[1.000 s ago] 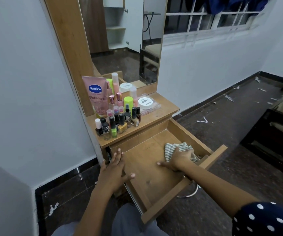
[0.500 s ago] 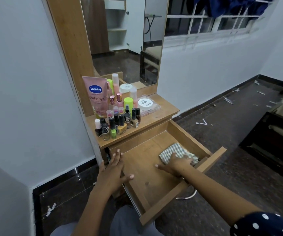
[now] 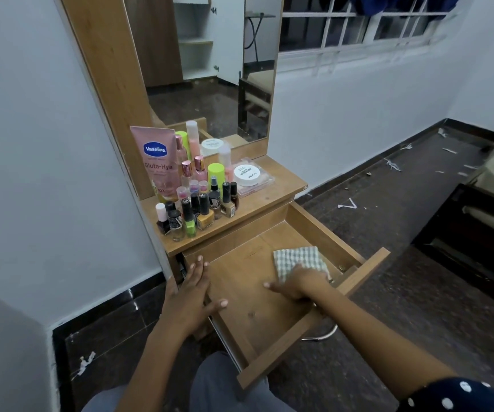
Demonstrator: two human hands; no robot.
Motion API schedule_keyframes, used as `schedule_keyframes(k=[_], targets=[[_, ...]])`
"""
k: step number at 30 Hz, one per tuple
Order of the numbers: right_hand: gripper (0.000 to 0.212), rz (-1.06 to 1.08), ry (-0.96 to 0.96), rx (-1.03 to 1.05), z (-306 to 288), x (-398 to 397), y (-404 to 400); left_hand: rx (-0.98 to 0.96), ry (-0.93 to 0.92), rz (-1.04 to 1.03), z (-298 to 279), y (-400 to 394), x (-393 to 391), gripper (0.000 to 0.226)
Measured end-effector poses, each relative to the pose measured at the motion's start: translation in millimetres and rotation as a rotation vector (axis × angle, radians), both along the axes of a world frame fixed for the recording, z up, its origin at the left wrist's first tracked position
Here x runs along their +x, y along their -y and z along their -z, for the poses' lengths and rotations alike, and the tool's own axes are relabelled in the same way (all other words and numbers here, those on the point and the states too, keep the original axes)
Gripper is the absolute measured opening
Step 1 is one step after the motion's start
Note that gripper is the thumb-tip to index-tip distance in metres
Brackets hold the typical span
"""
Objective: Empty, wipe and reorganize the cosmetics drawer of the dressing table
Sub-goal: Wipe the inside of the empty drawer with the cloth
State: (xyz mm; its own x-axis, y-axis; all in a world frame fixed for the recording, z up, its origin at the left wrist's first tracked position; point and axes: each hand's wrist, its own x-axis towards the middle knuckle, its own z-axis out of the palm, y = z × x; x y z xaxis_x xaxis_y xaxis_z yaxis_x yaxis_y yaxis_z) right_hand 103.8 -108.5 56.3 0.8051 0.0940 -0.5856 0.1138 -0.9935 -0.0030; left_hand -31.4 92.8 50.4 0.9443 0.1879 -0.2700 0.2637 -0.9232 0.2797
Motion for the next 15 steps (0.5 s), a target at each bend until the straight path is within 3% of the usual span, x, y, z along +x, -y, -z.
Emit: schedule_keyframes(k=[6,15], targets=[[0.121,-0.232,-0.026,-0.179,19,-50,-33,0.003,0.0,-0.003,-2,1,-2,0.088],[0.121,-0.027,0.041,-0.18,7,14,5,-0.003,-0.001,-0.008,-4,3,-1,0.088]])
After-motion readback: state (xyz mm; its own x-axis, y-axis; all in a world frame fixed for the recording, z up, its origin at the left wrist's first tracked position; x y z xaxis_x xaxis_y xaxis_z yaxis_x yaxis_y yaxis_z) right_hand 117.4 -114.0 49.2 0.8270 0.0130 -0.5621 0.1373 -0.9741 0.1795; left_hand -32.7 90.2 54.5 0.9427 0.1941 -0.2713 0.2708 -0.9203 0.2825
